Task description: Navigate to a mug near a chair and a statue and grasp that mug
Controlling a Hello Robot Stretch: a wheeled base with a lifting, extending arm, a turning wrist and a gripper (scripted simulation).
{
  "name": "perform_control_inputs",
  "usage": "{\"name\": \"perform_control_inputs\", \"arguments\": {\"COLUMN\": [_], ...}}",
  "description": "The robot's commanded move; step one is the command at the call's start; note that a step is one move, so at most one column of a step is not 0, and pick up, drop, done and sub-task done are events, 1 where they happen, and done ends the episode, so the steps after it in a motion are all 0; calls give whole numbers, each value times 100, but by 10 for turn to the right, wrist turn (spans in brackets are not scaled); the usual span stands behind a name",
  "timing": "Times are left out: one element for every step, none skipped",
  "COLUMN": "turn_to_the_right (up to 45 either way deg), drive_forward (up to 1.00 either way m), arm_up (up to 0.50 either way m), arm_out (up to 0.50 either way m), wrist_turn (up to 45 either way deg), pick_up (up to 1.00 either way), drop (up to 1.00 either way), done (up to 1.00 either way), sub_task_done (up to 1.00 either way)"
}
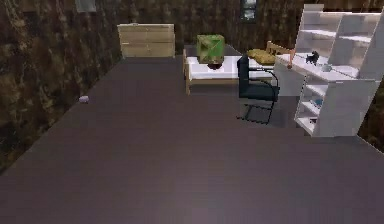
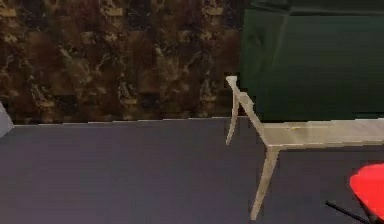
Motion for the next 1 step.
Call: {"name": "perform_control_inputs", "arguments": {"turn_to_the_right": [30], "drive_forward": [0], "arm_up": [0], "arm_out": [0], "wrist_turn": [0], "pick_up": [0], "drop": [0], "done": [0], "sub_task_done": [0]}}
